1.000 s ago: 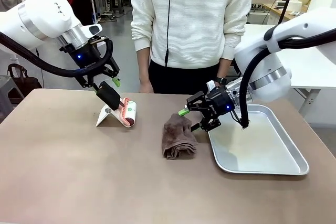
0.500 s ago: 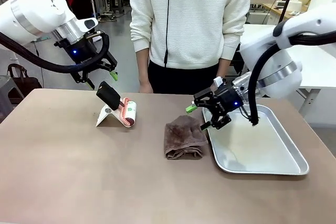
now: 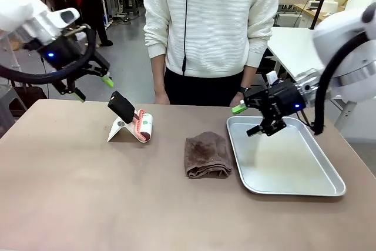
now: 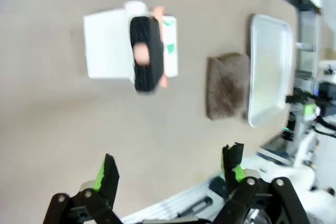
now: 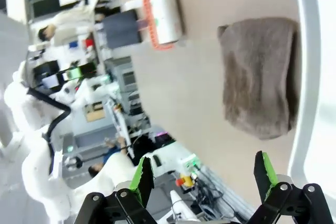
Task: Clean the surface of the table.
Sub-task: Return the Lint Roller and towel to their original positions.
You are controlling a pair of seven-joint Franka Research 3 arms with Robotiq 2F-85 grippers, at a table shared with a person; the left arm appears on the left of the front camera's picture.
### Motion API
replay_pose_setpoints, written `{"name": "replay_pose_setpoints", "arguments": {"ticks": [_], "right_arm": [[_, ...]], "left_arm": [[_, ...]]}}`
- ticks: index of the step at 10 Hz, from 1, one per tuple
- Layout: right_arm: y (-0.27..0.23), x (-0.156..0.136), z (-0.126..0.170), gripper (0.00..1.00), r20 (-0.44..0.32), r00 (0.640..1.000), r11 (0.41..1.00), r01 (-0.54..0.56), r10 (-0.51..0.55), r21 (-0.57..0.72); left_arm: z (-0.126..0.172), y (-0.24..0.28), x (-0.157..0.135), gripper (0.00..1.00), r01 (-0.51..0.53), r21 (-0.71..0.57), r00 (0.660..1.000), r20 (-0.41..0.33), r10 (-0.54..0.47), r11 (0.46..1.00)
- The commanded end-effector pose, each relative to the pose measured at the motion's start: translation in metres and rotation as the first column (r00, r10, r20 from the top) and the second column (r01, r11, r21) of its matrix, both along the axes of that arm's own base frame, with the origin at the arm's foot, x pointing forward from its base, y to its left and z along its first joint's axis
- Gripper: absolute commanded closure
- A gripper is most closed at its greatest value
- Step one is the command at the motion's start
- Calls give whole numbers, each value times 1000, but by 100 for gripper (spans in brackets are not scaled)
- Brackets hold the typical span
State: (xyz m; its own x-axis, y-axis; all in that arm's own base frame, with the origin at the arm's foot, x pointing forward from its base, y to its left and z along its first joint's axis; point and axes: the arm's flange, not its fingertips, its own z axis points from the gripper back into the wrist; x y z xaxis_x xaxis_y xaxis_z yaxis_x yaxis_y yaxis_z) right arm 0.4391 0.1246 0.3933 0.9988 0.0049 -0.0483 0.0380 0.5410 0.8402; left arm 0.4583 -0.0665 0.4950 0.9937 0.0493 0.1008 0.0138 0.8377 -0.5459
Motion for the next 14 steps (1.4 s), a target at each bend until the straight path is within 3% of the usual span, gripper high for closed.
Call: {"name": "replay_pose_setpoints", "arguments": {"ticks": [1, 4, 7, 8, 9, 10, 14], "right_arm": [[-36, -26, -3, 0, 71, 996, 979, -60, 47, 193], [-101, -72, 15, 0, 150, 989, 922, -49, -10, 383], [-131, -90, 15, 0, 179, 977, 905, 31, -117, 423], [-130, -86, 11, 0, 183, 974, 905, 41, -130, 423], [-133, -82, 22, 0, 148, 985, 909, 17, -86, 417], [-133, -82, 22, 0, 148, 985, 909, 17, -86, 417], [-133, -82, 22, 0, 148, 985, 909, 17, -86, 417]], "left_arm": [[-5, 43, -69, 0, 83, -205, 995, 71, -70, 975], [-32, 99, -127, 0, 0, -426, 992, 113, 54, 905], [-67, 125, -125, 0, 1, -599, 986, 136, 100, 801], [-77, 131, -120, 0, 114, -659, 979, 201, 29, 743], [-83, 133, -111, 0, 96, -669, 987, 159, 16, 737], [-54, 136, -120, 0, -5, -588, 985, 135, 104, 809], [-54, 136, -120, 0, -5, -588, 985, 135, 104, 809]]}}
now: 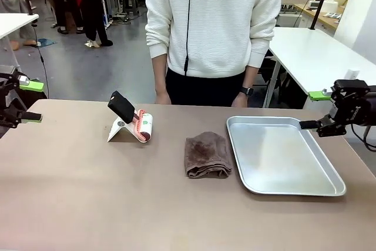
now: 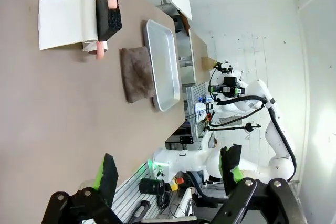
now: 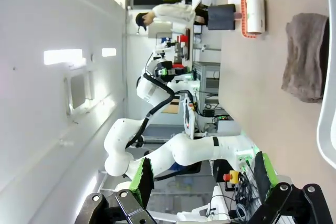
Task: Clean the surface of the table.
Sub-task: Return the Lint Roller and towel to their original positions.
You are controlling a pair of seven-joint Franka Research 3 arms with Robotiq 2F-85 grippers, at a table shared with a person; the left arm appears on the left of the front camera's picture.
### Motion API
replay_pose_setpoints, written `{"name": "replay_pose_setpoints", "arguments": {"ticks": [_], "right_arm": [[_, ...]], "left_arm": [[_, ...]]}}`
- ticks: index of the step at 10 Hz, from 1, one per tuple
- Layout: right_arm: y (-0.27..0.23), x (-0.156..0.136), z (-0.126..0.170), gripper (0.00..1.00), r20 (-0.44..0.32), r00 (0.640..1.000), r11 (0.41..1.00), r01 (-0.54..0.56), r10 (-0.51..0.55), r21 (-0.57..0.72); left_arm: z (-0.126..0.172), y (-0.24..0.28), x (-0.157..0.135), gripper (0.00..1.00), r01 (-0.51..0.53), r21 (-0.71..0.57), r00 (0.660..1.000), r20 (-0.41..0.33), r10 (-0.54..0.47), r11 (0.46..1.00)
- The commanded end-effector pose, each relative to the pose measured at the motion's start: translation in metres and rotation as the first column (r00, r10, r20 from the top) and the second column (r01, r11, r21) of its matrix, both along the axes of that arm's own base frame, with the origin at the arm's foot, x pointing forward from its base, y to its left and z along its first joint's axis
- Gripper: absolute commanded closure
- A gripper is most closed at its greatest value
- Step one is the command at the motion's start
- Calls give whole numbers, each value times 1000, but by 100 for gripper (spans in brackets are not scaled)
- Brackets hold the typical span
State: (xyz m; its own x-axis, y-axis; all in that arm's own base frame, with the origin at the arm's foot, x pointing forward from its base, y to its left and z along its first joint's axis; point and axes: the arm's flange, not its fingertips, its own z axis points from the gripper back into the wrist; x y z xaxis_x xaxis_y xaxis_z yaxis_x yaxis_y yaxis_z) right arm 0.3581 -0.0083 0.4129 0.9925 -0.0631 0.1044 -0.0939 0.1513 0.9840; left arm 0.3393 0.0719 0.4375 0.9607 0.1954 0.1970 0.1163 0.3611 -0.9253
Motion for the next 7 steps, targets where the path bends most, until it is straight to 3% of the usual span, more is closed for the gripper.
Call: {"name": "replay_pose_setpoints", "arguments": {"ticks": [1, 7], "right_arm": [[0, -1, 2, 0, 2, 1000, 1000, -2, 2, 6], [0, -1, 2, 0, 2, 1000, 1000, -2, 2, 6]], "left_arm": [[3, -2, -1, 0, -7, 2, 1000, -12, 7, 1000], [3, -2, -1, 0, -7, 2, 1000, -12, 7, 1000]]}}
